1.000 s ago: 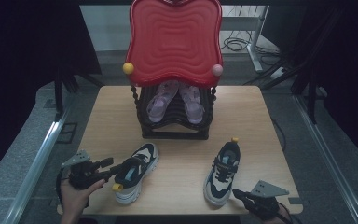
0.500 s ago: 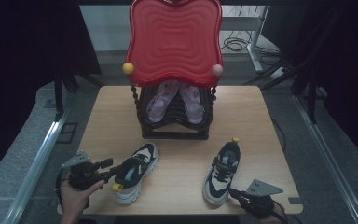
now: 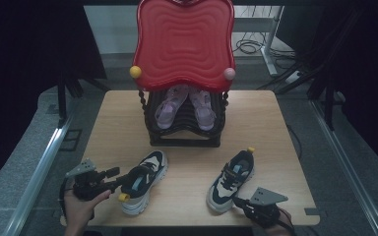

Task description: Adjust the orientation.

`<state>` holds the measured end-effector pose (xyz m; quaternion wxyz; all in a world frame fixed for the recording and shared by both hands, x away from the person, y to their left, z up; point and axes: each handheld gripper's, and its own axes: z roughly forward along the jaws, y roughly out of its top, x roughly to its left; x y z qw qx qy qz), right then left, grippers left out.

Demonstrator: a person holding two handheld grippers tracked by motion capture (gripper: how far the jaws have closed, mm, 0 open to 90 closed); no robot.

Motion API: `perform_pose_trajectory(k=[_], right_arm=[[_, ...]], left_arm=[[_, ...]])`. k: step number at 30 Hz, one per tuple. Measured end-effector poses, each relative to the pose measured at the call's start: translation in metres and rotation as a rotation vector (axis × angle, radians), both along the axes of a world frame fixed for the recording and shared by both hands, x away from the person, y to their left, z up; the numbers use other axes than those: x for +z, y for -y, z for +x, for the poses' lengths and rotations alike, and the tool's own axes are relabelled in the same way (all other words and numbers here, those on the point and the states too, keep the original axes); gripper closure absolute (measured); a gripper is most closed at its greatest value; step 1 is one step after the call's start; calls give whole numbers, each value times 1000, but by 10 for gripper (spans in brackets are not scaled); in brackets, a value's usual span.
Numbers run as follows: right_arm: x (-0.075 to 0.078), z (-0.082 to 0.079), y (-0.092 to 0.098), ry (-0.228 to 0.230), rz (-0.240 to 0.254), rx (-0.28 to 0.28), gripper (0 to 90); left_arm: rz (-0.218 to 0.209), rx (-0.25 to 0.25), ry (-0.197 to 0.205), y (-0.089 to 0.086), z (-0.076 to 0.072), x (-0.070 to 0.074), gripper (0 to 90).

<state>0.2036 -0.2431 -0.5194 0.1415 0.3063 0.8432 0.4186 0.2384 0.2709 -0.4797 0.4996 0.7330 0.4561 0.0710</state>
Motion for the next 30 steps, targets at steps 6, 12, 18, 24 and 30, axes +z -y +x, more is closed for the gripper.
perform_pose_trajectory(k=[6, 12, 18, 24, 30], right_arm=[[0, 1, -5, 4, -4, -1, 899], [-1, 3, -12, 12, -3, 4, 899], [-2, 4, -22, 27, -14, 12, 899], [-3, 8, -37, 31, -25, 35, 899], [-7, 9, -53, 37, -60, 66, 899]], left_arm=[[0, 0, 0, 0, 0, 0, 424], [0, 2, 0, -1, 0, 0, 424], [-3, 1, 0, -2, 0, 0, 424], [-2, 7, 1, -4, 0, 0, 424], [-4, 14, 5, -6, -1, 1, 424]])
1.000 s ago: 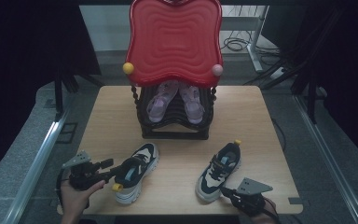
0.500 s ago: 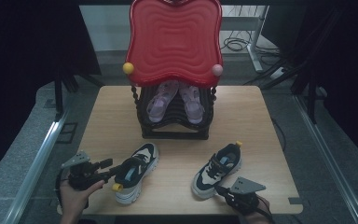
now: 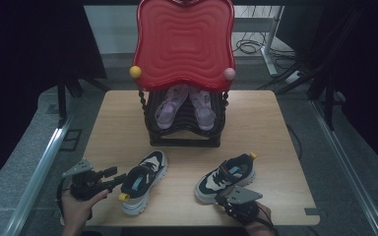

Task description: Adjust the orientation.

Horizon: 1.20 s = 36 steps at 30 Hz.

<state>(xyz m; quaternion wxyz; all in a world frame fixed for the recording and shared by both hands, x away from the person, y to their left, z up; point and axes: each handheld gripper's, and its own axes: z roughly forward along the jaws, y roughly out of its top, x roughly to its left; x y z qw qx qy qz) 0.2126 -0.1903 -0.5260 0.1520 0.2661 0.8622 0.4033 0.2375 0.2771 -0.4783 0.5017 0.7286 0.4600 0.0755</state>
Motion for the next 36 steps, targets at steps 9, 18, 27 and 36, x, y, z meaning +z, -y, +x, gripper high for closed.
perform_pose_trajectory(k=[9, 18, 27, 36], right_arm=[[0, 3, -11, 5, 23, -5, 899], [0, 11, -24, 3, 43, 14, 899], [-2, 18, -37, 11, 53, -2, 899], [-1, 26, -49, 11, 57, -26, 898]], left_arm=[[1, 1, 4, -1, 0, 1, 423], [-2, 8, 3, -2, -1, 1, 423], [1, 8, 5, -3, -1, 1, 422], [0, 12, 4, -4, -2, 1, 423]])
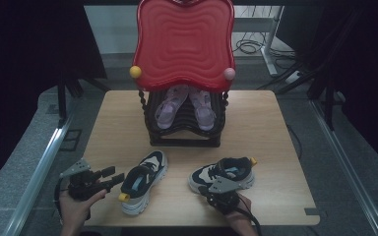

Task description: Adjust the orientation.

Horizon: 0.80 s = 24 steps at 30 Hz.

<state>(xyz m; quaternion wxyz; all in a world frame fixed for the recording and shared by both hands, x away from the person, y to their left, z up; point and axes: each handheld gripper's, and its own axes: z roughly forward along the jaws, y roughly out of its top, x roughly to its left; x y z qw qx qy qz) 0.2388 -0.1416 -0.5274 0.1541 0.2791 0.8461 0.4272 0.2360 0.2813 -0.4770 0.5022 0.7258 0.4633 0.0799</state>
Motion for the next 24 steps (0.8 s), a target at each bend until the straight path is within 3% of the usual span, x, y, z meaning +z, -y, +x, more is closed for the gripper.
perform_pose_trajectory(k=[24], right_arm=[[-1, 24, -26, 5, 15, -63, 899]], left_arm=[[4, -6, 1, 1, 0, 0, 422]])
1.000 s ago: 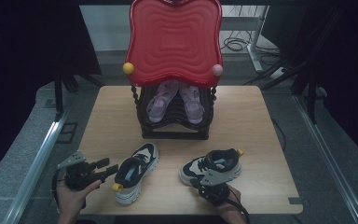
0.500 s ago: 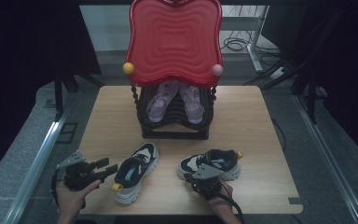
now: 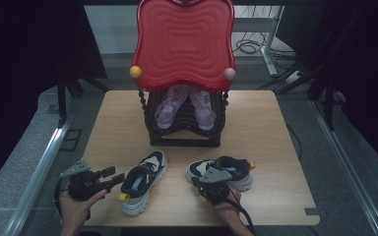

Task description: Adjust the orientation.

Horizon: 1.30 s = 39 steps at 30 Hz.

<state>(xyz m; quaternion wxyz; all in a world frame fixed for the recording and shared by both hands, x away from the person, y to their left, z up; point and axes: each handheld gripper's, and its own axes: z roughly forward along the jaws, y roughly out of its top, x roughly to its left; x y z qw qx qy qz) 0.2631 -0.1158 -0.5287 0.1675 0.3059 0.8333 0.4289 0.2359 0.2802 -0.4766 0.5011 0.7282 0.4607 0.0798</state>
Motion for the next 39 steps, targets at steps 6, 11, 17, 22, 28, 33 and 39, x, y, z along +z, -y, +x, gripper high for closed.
perform_pose_trajectory(k=[6, 11, 17, 22, 28, 33, 39], right_arm=[[-1, 5, -3, -3, 11, -17, 899], [2, 4, 0, -4, 22, -16, 898], [13, -3, 8, 4, 68, -7, 898], [34, -14, 21, 51, 103, -14, 898], [66, -12, 52, 132, 168, -77, 898], [80, -3, 83, 163, 216, -155, 898], [86, 18, 127, 169, 235, -257, 898]], left_arm=[[1, 0, -4, 0, 0, 0, 421], [1, 3, -4, -1, 0, 0, 420], [-2, 6, 1, -3, -1, 1, 420], [-1, 8, 3, -4, -1, 1, 420], [0, 8, 2, -4, -1, 1, 420], [4, 6, -3, -3, 0, 0, 420], [7, 3, -6, -1, 1, -1, 420]])
